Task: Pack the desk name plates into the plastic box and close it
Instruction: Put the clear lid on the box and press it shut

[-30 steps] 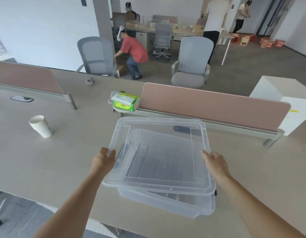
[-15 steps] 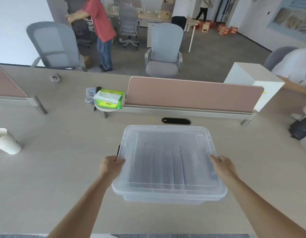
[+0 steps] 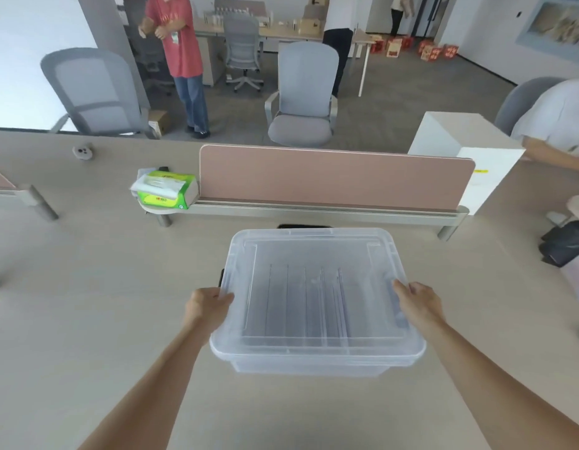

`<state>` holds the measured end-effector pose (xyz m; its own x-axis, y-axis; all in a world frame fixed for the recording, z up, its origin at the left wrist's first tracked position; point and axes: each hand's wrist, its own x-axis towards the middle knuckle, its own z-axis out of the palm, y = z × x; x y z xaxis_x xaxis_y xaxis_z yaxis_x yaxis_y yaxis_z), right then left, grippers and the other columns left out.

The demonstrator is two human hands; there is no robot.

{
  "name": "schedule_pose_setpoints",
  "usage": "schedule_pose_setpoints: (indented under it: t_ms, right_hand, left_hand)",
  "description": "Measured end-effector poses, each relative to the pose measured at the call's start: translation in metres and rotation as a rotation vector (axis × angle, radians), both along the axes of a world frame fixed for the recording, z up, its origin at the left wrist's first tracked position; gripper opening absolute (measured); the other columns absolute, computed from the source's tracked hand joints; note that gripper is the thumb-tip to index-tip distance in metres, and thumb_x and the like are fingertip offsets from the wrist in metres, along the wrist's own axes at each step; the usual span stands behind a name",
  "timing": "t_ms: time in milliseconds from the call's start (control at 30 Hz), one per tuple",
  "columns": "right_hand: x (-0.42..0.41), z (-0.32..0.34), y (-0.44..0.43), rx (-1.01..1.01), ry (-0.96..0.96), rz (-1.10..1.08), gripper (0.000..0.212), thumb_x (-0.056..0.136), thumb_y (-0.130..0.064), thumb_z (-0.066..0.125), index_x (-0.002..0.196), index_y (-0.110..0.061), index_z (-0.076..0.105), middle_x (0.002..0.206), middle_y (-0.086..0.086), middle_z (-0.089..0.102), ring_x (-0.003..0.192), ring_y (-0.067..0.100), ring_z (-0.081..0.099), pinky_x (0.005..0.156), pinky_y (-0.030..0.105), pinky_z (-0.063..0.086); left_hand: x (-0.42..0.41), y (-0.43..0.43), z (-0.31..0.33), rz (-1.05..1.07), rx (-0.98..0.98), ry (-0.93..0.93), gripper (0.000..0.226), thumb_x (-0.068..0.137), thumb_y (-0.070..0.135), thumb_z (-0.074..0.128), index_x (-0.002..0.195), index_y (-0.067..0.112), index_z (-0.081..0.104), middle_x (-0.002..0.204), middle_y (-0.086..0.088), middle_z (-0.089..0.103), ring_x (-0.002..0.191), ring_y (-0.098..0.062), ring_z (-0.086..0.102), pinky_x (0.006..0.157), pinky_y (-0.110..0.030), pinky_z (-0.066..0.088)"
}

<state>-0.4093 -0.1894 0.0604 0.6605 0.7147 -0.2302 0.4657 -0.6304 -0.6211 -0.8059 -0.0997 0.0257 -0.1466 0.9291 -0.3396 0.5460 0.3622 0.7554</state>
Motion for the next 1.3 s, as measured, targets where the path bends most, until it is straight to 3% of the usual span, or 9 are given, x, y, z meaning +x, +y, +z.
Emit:
schedule_pose_setpoints:
  t_ms: [133, 334, 500, 667, 767, 967, 1101, 1201, 1301]
  right_hand:
    - [0.059, 0.003, 0.006, -0.013, -0.016, 0.017, 0.05, 0.092, -0.05, 0.048, 0.07, -0.006, 0.058, 0.074, 0.011, 0.064, 0.071, 0.029, 0.059, 0.059, 0.033, 0.038]
    - [0.125, 0.008, 0.005, 0.022, -0.011, -0.006, 0.043, 0.091, -0.046, 0.049, 0.078, -0.005, 0.058, 0.073, 0.008, 0.062, 0.069, 0.026, 0.057, 0.06, 0.033, 0.04]
    - [0.151, 0.003, -0.001, 0.038, -0.003, -0.027, 0.023, 0.093, -0.035, 0.051, 0.089, -0.017, 0.064, 0.085, -0.001, 0.062, 0.089, 0.03, 0.061, 0.07, 0.03, 0.041]
    - [0.153, 0.005, -0.005, 0.039, 0.012, -0.045, 0.023, 0.089, -0.02, 0.052, 0.07, -0.013, 0.064, 0.069, 0.008, 0.063, 0.073, 0.032, 0.059, 0.051, 0.026, 0.038]
    - [0.15, 0.0, -0.006, 0.04, -0.038, -0.039, 0.021, 0.085, -0.021, 0.057, 0.079, -0.003, 0.067, 0.079, 0.02, 0.067, 0.075, 0.036, 0.062, 0.05, 0.023, 0.035]
    - [0.15, -0.004, -0.002, -0.003, -0.122, 0.01, 0.019, 0.086, -0.013, 0.056, 0.071, -0.002, 0.057, 0.065, 0.014, 0.058, 0.061, 0.029, 0.052, 0.048, 0.024, 0.034]
    - [0.152, -0.011, -0.003, 0.003, -0.158, 0.032, 0.022, 0.088, -0.012, 0.055, 0.07, 0.0, 0.051, 0.064, 0.015, 0.052, 0.062, 0.031, 0.049, 0.049, 0.03, 0.031]
    - [0.153, -0.014, -0.006, 0.026, -0.156, 0.048, 0.02, 0.091, -0.016, 0.055, 0.081, 0.001, 0.058, 0.075, 0.016, 0.064, 0.069, 0.033, 0.057, 0.054, 0.032, 0.037]
    - [0.153, -0.014, -0.006, 0.007, -0.179, 0.067, 0.02, 0.093, -0.016, 0.052, 0.078, -0.003, 0.052, 0.073, 0.011, 0.058, 0.065, 0.028, 0.05, 0.054, 0.033, 0.038]
  left_hand:
    - [0.058, -0.001, -0.002, 0.036, -0.017, 0.017, 0.01, 0.061, 0.033, 0.055, 0.065, 0.024, 0.059, 0.058, 0.001, 0.042, 0.054, -0.017, 0.038, 0.055, -0.027, 0.03]
    - [0.138, -0.013, 0.015, 0.044, -0.011, 0.027, 0.021, 0.079, 0.015, 0.05, 0.061, 0.017, 0.039, 0.06, -0.003, 0.029, 0.056, -0.018, 0.027, 0.053, -0.028, 0.017]
    - [0.169, -0.017, 0.019, 0.038, -0.016, 0.085, 0.032, 0.082, 0.013, 0.048, 0.057, 0.019, 0.03, 0.055, -0.001, 0.029, 0.051, -0.019, 0.025, 0.049, -0.027, 0.017]
    - [0.184, -0.022, 0.023, 0.036, -0.035, 0.201, 0.031, 0.092, 0.013, 0.042, 0.061, 0.012, 0.037, 0.061, -0.004, 0.043, 0.049, -0.021, 0.038, 0.044, -0.023, 0.027]
    - [0.185, -0.024, 0.025, 0.011, -0.029, 0.247, 0.03, 0.095, 0.015, 0.04, 0.065, 0.012, 0.04, 0.065, -0.005, 0.046, 0.053, -0.021, 0.042, 0.046, -0.026, 0.032]
    - [0.19, -0.027, 0.021, -0.057, -0.001, 0.377, 0.027, 0.1, 0.018, 0.038, 0.105, 0.0, 0.057, 0.095, -0.017, 0.061, 0.083, -0.034, 0.054, 0.065, -0.032, 0.037]
    - [0.192, -0.032, 0.013, -0.062, 0.066, 0.374, 0.028, 0.101, 0.015, 0.037, 0.111, -0.004, 0.056, 0.121, -0.022, 0.053, 0.099, -0.039, 0.056, 0.075, -0.031, 0.035]
    - [0.191, -0.027, 0.01, -0.079, 0.042, 0.379, 0.029, 0.102, 0.015, 0.035, 0.115, -0.004, 0.053, 0.12, -0.023, 0.052, 0.106, -0.04, 0.053, 0.083, -0.036, 0.038]
    - [0.193, -0.02, 0.008, -0.091, -0.047, 0.426, 0.031, 0.099, 0.015, 0.034, 0.123, 0.002, 0.049, 0.126, -0.019, 0.05, 0.116, -0.039, 0.047, 0.094, -0.039, 0.035]
